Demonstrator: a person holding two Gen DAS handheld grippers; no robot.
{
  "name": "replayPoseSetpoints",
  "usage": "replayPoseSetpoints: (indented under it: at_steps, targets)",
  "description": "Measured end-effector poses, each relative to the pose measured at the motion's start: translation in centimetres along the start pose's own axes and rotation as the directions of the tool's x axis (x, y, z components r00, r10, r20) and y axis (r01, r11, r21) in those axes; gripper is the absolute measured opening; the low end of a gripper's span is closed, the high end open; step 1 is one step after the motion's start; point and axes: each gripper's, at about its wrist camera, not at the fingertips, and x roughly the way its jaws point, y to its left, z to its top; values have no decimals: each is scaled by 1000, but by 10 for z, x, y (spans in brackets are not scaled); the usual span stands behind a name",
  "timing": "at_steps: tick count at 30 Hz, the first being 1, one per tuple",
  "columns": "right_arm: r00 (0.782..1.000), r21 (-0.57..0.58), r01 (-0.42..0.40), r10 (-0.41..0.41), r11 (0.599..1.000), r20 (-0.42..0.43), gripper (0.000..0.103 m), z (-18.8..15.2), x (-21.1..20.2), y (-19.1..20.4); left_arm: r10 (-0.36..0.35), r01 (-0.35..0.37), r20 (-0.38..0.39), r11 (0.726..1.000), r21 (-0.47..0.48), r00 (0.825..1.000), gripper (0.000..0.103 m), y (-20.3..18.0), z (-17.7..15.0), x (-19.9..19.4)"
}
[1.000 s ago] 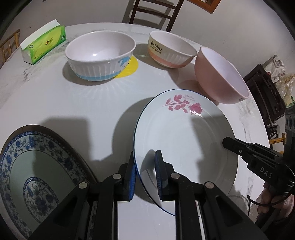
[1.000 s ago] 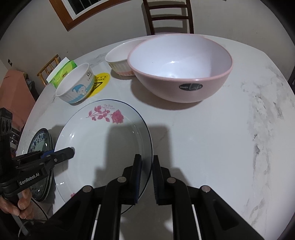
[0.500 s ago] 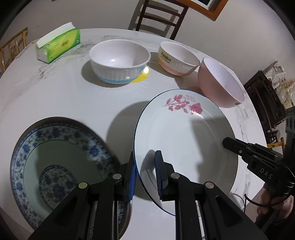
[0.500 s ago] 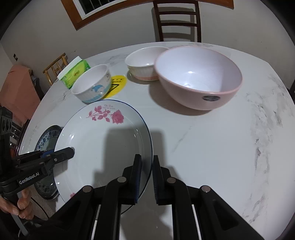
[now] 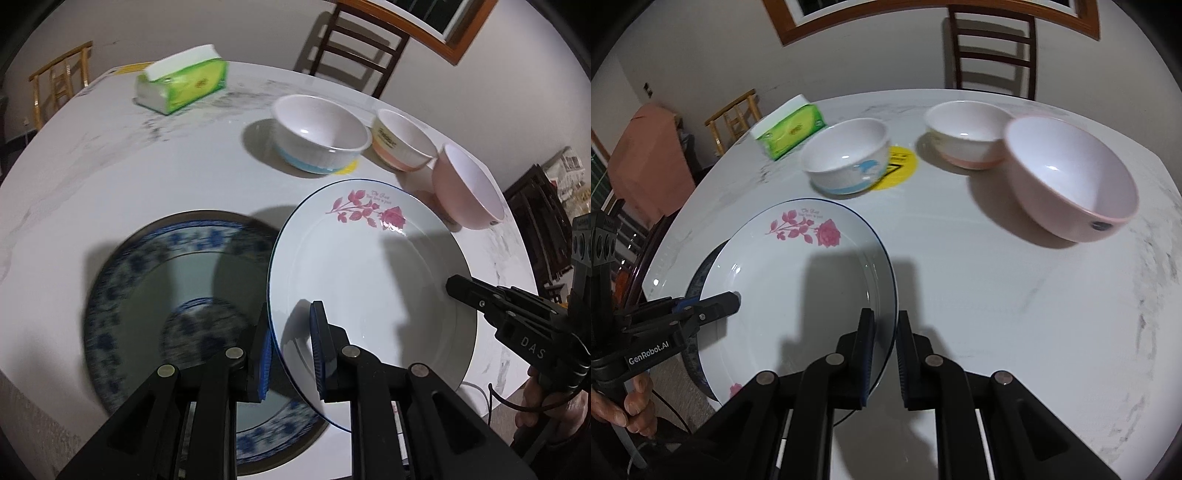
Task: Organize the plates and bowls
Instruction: 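Lift the pink-flower plate with the left gripper and carry it over the blue-and-white plates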
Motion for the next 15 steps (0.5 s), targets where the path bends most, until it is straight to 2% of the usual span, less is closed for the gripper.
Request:
replayPoseSetpoints:
  at_steps: [15]
  targets:
    - [996,-86,-72,67,994,-65,12,-1,27,72,70,-69,0,992,-105,998,15,69,-24,-22]
